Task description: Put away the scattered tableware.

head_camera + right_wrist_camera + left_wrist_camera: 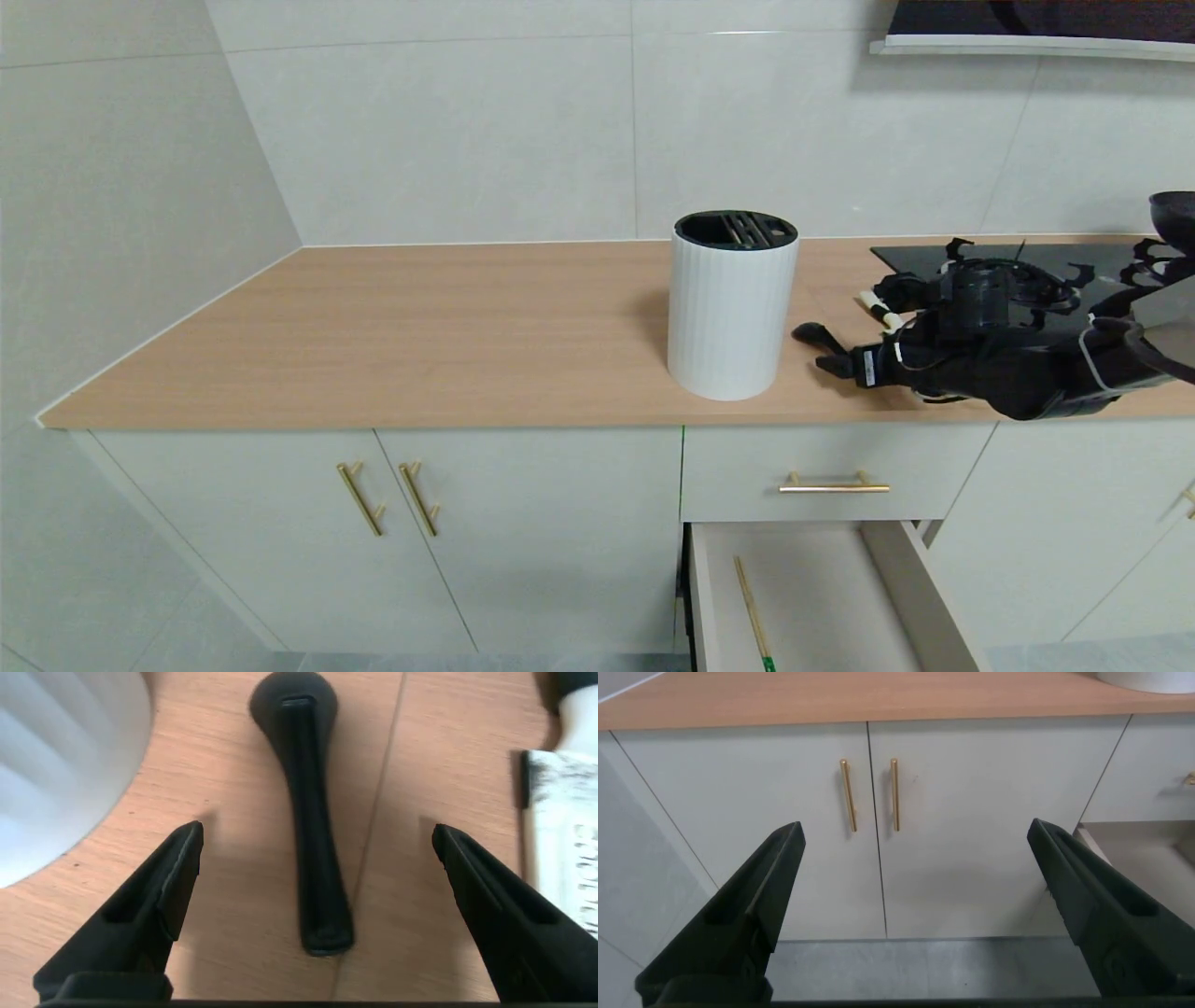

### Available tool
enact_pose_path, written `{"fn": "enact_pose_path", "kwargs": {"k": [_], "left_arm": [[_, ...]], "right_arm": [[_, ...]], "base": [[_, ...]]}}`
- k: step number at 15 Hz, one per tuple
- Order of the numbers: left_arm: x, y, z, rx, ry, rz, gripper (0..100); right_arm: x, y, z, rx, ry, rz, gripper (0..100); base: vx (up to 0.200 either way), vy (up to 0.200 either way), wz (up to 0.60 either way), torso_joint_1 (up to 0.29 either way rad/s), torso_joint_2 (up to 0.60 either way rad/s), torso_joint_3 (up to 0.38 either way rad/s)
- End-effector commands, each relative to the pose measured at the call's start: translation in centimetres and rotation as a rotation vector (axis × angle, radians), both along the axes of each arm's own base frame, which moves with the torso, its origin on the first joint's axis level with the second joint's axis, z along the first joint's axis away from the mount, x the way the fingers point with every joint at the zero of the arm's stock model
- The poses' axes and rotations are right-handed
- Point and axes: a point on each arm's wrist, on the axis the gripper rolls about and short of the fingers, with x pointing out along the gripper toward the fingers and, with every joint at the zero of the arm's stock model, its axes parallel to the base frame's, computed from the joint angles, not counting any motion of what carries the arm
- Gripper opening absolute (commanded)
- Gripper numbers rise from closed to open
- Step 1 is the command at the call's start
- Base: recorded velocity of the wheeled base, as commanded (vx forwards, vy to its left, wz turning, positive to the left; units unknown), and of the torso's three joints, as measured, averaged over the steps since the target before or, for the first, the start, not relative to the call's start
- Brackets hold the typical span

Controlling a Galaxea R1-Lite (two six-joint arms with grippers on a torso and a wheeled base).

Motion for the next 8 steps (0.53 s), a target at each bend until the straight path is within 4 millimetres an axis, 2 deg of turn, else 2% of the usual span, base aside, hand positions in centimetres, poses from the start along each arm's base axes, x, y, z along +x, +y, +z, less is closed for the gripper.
{"fn": "enact_pose_path", "kwargs": {"k": [1,2,3,8], "left_arm": [[0.00,0.00,0.00,0.000,0.000,0.000,100],[0.00,0.00,0.00,0.000,0.000,0.000,100],[0.00,0.00,0.00,0.000,0.000,0.000,100],[0.00,0.00,0.00,-0.001,0.000,0.000,100]], "right_arm": [[-0.02,0.03,0.03,0.000,-0.001,0.002,100],[-0.02,-0.04,0.03,0.001,0.000,-0.001,100],[0.00,0.03,-0.04,0.000,0.001,0.002,0],[0.10,0.04,-0.36,0.000,0.010,0.001,0]], "base": [[0.000,0.000,0.00,0.000,0.00,0.000],[0.000,0.000,0.00,0.000,0.00,0.000],[0.000,0.000,0.00,0.000,0.00,0.000],[0.000,0.000,0.00,0.000,0.00,0.000]]}}
